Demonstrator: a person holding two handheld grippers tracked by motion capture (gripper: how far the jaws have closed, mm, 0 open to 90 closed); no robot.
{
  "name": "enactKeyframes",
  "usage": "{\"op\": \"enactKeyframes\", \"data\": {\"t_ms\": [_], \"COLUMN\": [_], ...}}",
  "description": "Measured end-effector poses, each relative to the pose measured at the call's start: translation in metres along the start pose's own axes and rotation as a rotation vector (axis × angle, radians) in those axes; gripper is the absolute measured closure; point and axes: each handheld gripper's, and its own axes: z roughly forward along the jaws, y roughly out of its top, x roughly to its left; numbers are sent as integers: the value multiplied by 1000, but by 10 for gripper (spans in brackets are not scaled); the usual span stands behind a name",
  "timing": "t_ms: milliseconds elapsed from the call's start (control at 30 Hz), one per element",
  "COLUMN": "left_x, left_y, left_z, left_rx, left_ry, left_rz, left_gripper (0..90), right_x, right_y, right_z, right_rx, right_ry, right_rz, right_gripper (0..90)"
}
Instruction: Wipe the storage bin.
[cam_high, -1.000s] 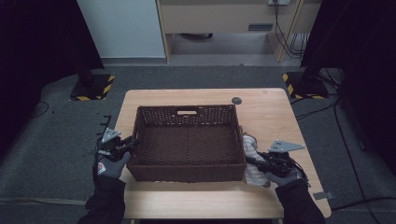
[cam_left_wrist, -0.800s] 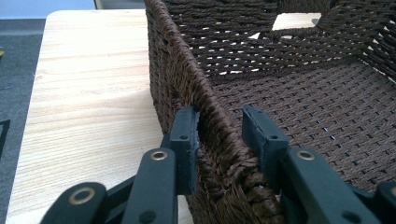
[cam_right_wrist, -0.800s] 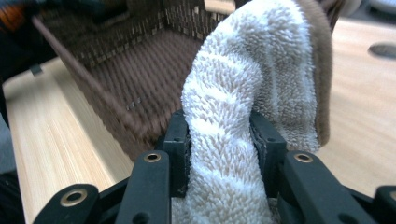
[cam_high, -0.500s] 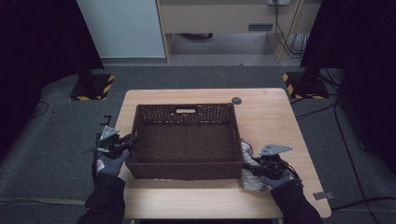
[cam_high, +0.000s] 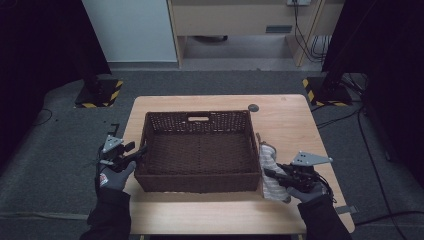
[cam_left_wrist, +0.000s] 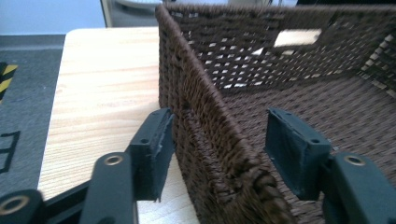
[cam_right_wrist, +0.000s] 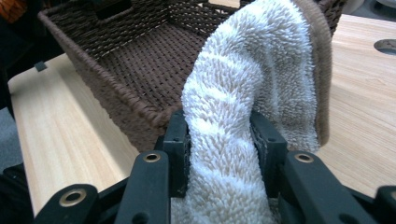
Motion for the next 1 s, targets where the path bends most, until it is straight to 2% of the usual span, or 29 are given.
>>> {"op": "enactKeyframes", "data": {"t_ms": [133,267,333,433,533,633,700,833,900,1000], "left_x": [-2,-6,-8,-7,-5,-5,-5,-6,-6,-7], "left_y": [-2,-6,-7,-11,-13,-14,-14,-14,-15,-15], "left_z": [-12,-16,-16,-15,-13,-13,-13,-13,-14,-14], "left_rx": [-5,26,47,64,80,88,90,90,88,83], "left_ry": [-13,-37,-32,-43,-55,-72,-70,-64,-65,-64], "left_rz": [14,19,37,13,-4,-21,-25,-20,-24,-29], "left_gripper": [401,430,466,497,554,617,632,650,652,653], "right_x": [6,7,6,6,5,5,7,12,17,23], "right_y": [-8,-18,-24,-32,-35,-32,-27,-10,-5,-9], "right_z": [8,21,27,36,39,36,29,5,-4,-5], "right_rx": [61,120,147,203,222,218,188,60,13,29], "right_ry": [-12,-17,-17,-23,-18,-20,-22,-21,-14,-11], "right_rz": [-13,-10,-2,-4,5,-6,-6,-12,-16,-14], "right_gripper": [651,651,651,650,650,649,649,648,648,654]}}
